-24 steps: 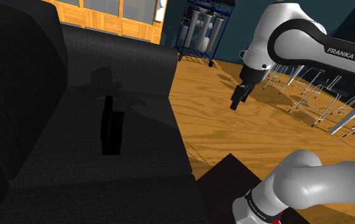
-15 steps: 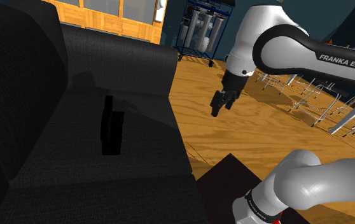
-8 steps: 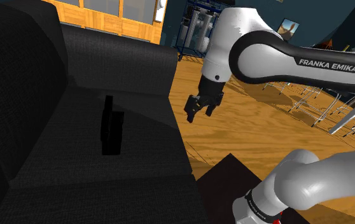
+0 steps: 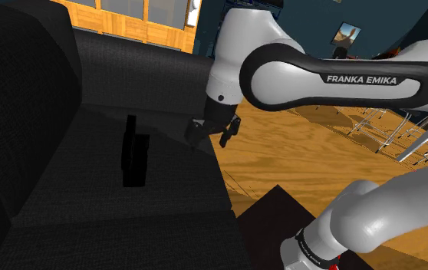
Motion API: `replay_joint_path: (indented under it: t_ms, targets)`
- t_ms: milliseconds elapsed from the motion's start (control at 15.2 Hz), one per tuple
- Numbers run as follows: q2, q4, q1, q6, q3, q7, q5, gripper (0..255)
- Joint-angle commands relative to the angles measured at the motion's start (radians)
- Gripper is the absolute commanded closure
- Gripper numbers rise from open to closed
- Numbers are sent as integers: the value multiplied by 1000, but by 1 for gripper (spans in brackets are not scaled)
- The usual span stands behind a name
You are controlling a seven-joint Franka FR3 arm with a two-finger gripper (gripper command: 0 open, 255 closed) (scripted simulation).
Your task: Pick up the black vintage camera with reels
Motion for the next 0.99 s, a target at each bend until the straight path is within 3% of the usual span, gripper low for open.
replay_joint_path:
  t_ms: [0,462,660,924]
  targets:
    - [84,67,-10,26,46,84,-24,0]
    - [373,294,2,77,159,378,-187,0]
    - [512,419,43,70,176,503,-285,0]
    - [697,618,136,33,159,642,-407,0]
